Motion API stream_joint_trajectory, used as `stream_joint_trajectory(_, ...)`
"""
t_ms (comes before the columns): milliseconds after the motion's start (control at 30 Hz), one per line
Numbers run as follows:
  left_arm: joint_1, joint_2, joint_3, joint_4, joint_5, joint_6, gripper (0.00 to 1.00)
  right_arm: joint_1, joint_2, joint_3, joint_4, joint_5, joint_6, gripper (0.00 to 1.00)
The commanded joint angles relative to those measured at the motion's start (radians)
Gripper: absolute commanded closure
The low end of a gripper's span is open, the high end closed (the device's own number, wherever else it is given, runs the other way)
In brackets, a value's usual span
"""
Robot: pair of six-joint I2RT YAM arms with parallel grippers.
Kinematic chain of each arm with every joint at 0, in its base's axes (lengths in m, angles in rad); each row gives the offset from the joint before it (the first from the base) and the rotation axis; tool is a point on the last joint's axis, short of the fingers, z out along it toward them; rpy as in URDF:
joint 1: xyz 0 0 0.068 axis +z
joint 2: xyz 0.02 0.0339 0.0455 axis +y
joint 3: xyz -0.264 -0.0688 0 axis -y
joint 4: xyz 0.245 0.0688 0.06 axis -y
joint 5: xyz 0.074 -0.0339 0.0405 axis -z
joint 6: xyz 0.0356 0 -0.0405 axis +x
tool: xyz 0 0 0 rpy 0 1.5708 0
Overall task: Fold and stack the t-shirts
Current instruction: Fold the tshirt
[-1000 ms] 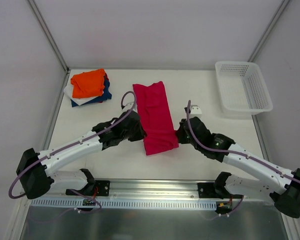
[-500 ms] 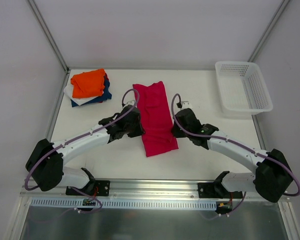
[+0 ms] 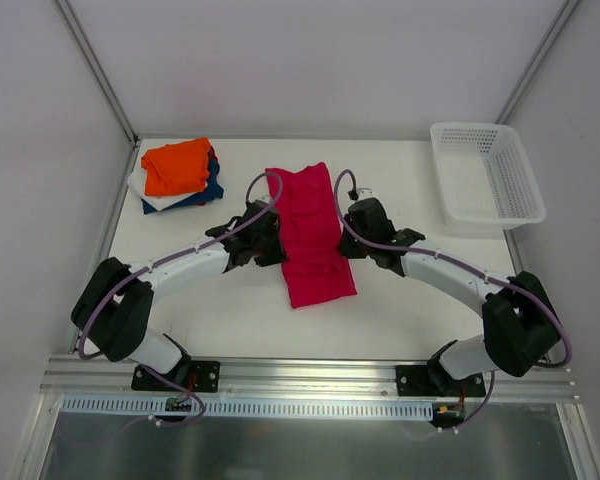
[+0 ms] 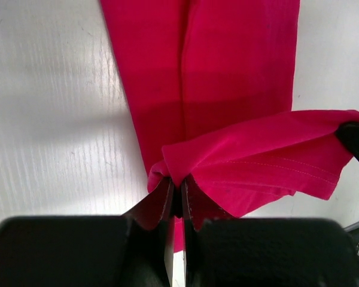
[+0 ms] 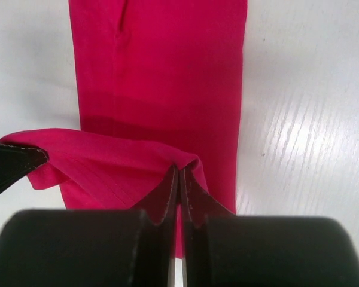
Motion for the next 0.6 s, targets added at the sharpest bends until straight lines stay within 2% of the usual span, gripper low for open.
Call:
stream_joint_trajectory(0, 0.032, 0.042, 0.057, 0.014, 0.018, 0.06, 1.0, -0.026, 0.034, 0.065, 0.035, -0.012, -0.038, 1.0)
stream_joint_trajectory(500, 0.078, 0.194, 0.125, 0.054, 0.086, 0.097, 1.0, -0.076, 0.178, 0.111, 0.063, -0.07, -0.044, 1.0)
stream_joint_trajectory(533, 0.078, 0.199, 0.125, 0.057, 0.086, 0.1, 1.0, -0.078, 0.184, 0.114, 0.063, -0.075, -0.044, 0.96)
stream_joint_trajectory(567, 0.078, 0.205, 0.125, 0.057, 0.086, 0.102, 1.0, -0.079, 0.19, 0.115, 0.062, -0.079, -0.042, 0.78)
